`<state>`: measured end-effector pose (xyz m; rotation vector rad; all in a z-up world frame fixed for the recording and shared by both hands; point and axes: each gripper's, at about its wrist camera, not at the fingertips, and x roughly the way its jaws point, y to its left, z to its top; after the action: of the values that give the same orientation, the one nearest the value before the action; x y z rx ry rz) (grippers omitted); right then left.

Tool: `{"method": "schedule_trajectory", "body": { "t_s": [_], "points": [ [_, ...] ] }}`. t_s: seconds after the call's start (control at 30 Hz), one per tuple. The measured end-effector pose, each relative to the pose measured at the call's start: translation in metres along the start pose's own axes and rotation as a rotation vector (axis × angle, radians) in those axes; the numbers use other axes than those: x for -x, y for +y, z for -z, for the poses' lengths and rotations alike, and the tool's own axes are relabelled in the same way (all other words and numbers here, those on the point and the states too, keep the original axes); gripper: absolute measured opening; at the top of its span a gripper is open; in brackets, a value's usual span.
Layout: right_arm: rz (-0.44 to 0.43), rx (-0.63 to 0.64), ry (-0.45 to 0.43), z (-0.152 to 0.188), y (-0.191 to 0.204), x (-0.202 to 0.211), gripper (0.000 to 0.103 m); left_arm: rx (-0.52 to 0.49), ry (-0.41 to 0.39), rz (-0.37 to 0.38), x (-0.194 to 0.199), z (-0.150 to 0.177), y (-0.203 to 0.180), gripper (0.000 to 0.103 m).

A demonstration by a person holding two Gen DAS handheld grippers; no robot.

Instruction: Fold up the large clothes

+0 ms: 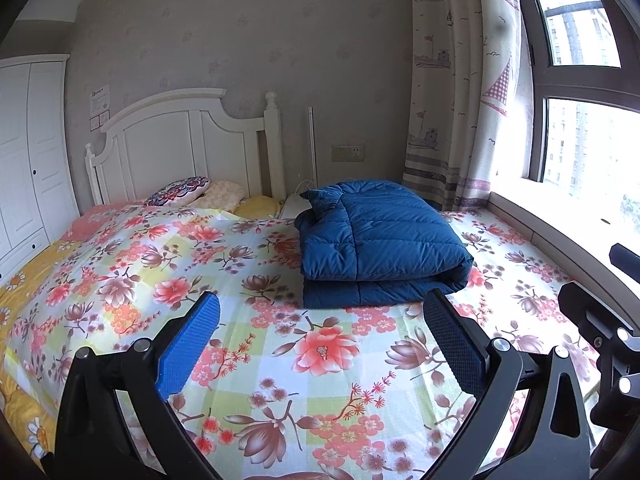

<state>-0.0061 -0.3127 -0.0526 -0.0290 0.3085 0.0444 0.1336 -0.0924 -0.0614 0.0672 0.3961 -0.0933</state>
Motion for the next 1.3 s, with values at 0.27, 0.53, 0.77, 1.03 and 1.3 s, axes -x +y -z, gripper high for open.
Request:
{"method": "schedule_trajectory", "body": {
  "t_s": [0.27,0.53,0.77,1.03,1.3],
  "points": [
    [0.0,0.0,-0.004,-0.0027,-0.0006,0.0024,0.101,0.007,-0.004,0.004,0.0031,-0.0018,0.0018,0.098],
    [-0.006,-0.003,0.004,-0.0037,-0.002,0.004,0.101,0.009,-0.002,0.006,0.0032,-0.002,0.0027,0.098],
    [-0.008,-0.007,0.008,-0.0045,-0.0028,0.0045,0.101,0.007,-0.001,0.011,0.0031,-0.0021,0.0027,0.098],
    [-0.008,-0.01,0.011,-0.0042,-0.0038,0.0044,0.101,0.005,-0.002,0.012,0.0034,-0.0019,0.0022,0.098],
    [-0.01,-0.012,0.01,-0.0043,-0.0039,0.0053,0.101,0.005,-0.004,0.01,0.0039,-0.0021,0.0022,0.098]
  ]
}}
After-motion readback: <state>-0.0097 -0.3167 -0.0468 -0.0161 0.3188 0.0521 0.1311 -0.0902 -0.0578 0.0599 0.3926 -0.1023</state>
